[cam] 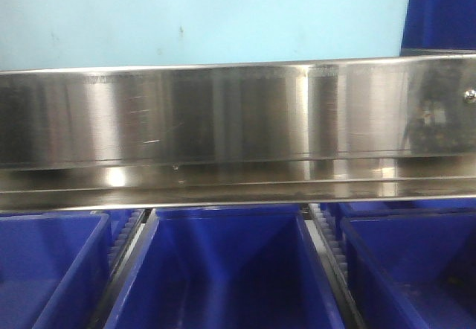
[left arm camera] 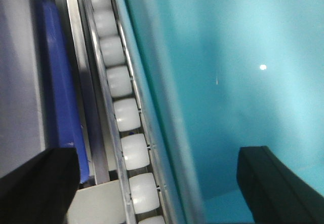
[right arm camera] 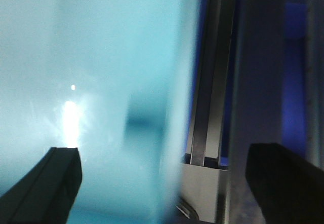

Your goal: Move two blue bins to right shelf middle

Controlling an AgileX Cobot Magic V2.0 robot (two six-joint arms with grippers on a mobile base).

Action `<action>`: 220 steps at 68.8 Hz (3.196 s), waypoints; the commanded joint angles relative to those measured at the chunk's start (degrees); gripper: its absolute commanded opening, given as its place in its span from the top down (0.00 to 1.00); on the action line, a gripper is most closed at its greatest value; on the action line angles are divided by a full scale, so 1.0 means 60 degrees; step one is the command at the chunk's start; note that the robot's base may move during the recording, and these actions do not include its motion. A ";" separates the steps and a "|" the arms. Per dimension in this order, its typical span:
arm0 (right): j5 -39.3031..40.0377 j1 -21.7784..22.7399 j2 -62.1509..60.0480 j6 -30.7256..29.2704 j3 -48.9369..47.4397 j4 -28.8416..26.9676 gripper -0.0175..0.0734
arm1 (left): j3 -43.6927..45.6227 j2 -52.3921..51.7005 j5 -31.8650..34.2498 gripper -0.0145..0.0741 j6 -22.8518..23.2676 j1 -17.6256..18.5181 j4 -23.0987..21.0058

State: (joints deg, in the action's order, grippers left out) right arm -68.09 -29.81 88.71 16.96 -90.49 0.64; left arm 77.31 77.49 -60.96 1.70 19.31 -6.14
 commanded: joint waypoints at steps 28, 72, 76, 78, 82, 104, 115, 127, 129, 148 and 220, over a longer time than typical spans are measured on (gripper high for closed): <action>0.1511 -0.0007 0.0012 -0.0062 0.1218 0.0034 0.54 | -0.1027 0.0091 0.1558 0.58 0.0073 -0.0034 -0.0791; 0.1668 -0.0007 -0.0523 -0.0062 0.1187 -0.0107 0.98 | -0.0460 -0.0122 0.1016 0.96 0.0073 -0.0034 -0.1182; 0.1843 -0.0007 -0.0761 -0.0062 0.1187 -0.0107 0.98 | -0.0201 -0.0224 0.0990 0.96 0.0073 -0.0034 -0.1188; 0.1904 -0.0007 -0.0874 -0.0062 0.1161 -0.0107 0.98 | -0.0055 -0.0311 0.0975 0.96 0.0073 -0.0034 -0.1209; 0.1967 -0.0007 -0.1073 -0.0062 0.0979 -0.0052 0.98 | 0.0269 -0.0444 0.0833 0.96 0.0073 -0.0034 -0.1209; 0.1926 -0.0007 -0.1385 -0.0062 -0.1263 -0.0052 0.98 | 0.1964 -0.0993 0.0477 0.96 0.0073 -0.0034 -0.1230; 0.1855 -0.0007 -0.1385 -0.0062 -0.1942 -0.0052 0.98 | 0.2672 -0.1159 0.0572 0.96 0.0073 -0.0034 -0.1299; 0.1855 -0.0007 -0.1385 -0.0062 -0.1943 0.0056 0.98 | 0.2813 -0.1139 0.0623 0.96 0.0073 -0.0034 -0.1299; 0.1855 -0.0007 -0.1385 -0.0062 -0.1943 0.0056 0.98 | 0.2813 -0.1139 0.0623 0.96 0.0073 -0.0034 -0.1299; 0.1891 -0.0007 -0.1385 -0.0062 -0.1943 0.0070 0.98 | 0.2813 -0.1085 0.0623 0.96 0.0073 -0.0034 -0.1299; 0.1891 -0.0007 -0.1385 -0.0062 -0.1943 0.0070 0.98 | 0.2813 -0.1085 0.0623 0.96 0.0073 -0.0034 -0.1299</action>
State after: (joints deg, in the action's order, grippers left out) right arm -61.58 -29.80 80.95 16.21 -101.46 0.00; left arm 92.96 72.11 -60.73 2.94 18.78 -8.89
